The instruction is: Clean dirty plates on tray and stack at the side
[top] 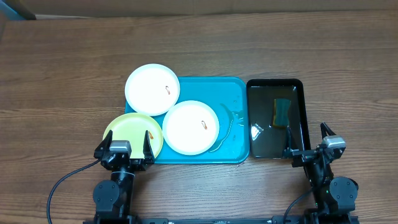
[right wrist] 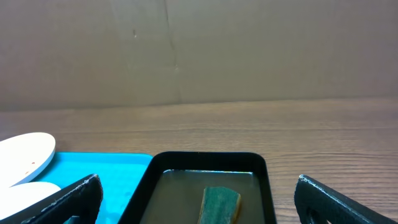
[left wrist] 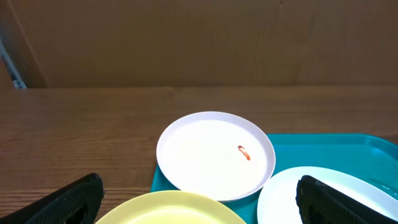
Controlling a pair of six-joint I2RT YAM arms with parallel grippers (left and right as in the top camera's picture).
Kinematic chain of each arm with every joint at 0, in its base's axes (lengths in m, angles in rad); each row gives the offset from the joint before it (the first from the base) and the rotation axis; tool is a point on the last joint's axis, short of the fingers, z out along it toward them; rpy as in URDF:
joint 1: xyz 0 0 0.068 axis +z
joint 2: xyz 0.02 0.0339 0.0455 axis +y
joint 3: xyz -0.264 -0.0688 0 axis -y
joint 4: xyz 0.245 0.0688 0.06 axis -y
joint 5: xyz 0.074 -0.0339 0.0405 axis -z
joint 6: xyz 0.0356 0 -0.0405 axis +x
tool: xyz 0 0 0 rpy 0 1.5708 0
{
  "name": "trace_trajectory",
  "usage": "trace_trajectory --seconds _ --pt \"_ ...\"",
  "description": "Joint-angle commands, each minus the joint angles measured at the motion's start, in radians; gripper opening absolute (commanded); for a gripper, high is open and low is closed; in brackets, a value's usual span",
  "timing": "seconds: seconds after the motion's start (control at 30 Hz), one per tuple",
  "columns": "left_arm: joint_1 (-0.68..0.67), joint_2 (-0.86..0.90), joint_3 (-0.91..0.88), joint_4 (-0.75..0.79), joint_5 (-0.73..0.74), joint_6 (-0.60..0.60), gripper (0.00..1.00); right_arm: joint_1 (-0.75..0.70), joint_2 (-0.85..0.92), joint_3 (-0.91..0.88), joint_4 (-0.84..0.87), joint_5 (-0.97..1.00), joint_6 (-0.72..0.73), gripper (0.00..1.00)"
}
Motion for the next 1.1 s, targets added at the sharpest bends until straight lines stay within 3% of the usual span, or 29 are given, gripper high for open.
trace_trajectory --seconds 0.0,0.6,0.73,0.83,0.93,1.07 --pt "0.0 -0.008 -0.004 0.001 0.005 0.021 1.0 -0.003 -0.01 -0.011 0.006 0.008 -0.004 1.0" --pt "0.0 -0.008 -0.004 0.001 0.005 0.021 1.0 -0.002 -0.01 -0.011 0.01 -0.032 -0.002 1.0" --pt "0.0 -0.008 -0.004 0.001 0.005 0.021 1.0 -0.003 -0.01 -0.01 0.024 -0.087 0.164 1.0" --pt "0.0 -0.008 -0.004 0.001 0.005 0.021 1.0 -0.003 -0.01 -0.003 0.067 -0.227 0.188 1.0" --pt "0.0 -0.008 -0.004 0.001 0.005 0.021 1.0 -0.003 -0.005 0.074 0.045 -0.291 0.188 1.0" --pt "0.0 -0.008 -0.004 0.001 0.005 0.021 1.0 -0.003 0.084 0.323 -0.091 -0.261 0.179 1.0"
